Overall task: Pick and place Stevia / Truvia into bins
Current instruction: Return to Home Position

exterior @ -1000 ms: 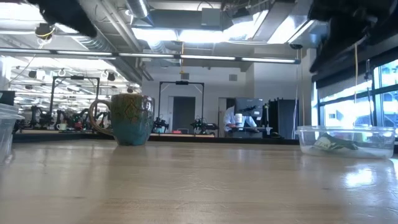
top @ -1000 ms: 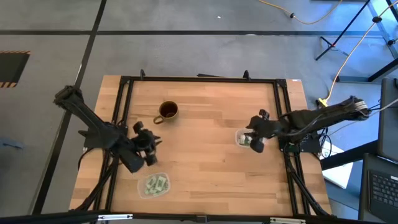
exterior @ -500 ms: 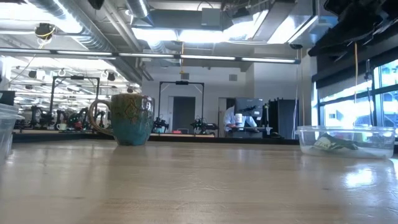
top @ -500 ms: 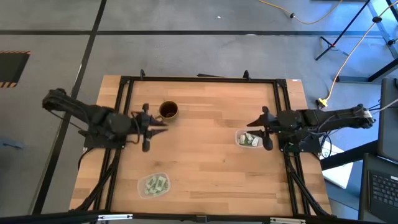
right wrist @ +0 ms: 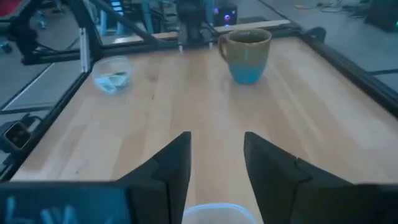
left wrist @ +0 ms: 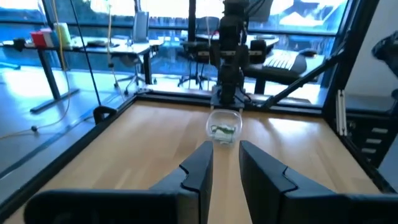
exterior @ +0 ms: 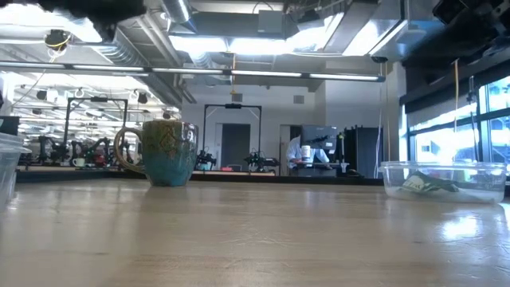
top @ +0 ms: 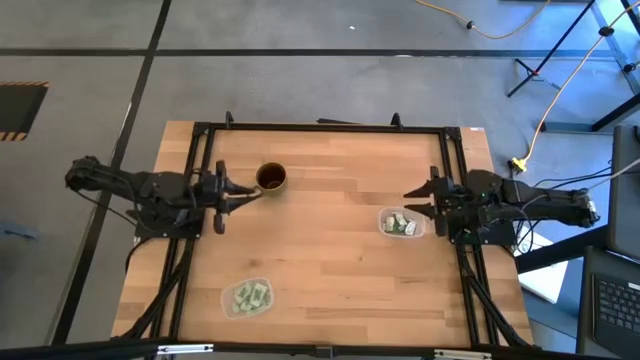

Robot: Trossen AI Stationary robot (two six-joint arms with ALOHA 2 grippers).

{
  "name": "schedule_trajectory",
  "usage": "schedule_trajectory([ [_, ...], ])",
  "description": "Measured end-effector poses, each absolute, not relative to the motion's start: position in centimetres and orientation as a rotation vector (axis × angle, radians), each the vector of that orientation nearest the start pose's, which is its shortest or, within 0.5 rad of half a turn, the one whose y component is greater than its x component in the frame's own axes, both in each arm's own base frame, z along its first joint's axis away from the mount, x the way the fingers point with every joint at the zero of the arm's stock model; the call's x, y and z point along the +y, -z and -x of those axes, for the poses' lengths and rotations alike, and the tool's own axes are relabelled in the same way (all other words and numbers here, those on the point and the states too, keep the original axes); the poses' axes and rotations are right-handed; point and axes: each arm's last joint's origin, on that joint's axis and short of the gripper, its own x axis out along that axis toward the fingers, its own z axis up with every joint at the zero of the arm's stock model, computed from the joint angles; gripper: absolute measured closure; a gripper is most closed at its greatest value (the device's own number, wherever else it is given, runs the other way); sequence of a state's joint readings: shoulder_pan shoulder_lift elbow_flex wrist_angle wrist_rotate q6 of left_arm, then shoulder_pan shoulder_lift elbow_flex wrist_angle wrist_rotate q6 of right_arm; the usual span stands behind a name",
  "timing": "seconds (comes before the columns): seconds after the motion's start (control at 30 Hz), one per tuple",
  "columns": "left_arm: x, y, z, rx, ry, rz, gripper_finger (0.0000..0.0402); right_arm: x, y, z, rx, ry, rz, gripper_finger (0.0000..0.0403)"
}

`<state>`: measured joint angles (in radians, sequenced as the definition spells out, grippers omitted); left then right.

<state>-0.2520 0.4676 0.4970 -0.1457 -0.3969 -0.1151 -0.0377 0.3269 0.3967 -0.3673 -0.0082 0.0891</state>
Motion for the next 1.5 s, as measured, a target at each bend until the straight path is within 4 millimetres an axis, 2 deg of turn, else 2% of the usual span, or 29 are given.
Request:
schedule_trajectory([
  [0.2,-1.6,-24.4,-10.6,0.034,-0.140,0.109,0.0329,-0.5,-22.4,-9.9,0.239,0.036,-0.103,0.0252],
  [0.43,-1.3,-21.9,-9.3,-0.036,-0.137,0.134,0.0329,-0.5,-21.0,-10.0,0.191,0.040,-0.101,0.0252],
  [0.77,-1.2,-18.5,-9.1,-0.069,-0.147,0.122,0.0329,-0.5,-18.4,-10.4,0.161,0.022,-0.109,0.0252],
  [0.93,-1.2,-17.7,-9.3,-0.064,-0.170,0.134,0.0329,-0.5,-17.3,-10.6,0.143,0.022,-0.111,0.0252],
  [1.03,-1.0,-17.5,-9.3,-0.081,-0.243,0.135,0.0329,-0.6,-16.8,-10.6,0.129,0.041,-0.109,0.0252],
  [1.23,-0.7,-17.3,-9.3,-0.088,-0.352,0.122,0.0329,-1.1,-15.6,-10.7,0.127,0.231,-0.096,0.0252],
  [1.5,-0.4,-17.0,-9.4,-0.053,-0.472,0.085,0.0329,-1.6,-15.8,-10.6,0.111,0.361,-0.062,0.0252],
])
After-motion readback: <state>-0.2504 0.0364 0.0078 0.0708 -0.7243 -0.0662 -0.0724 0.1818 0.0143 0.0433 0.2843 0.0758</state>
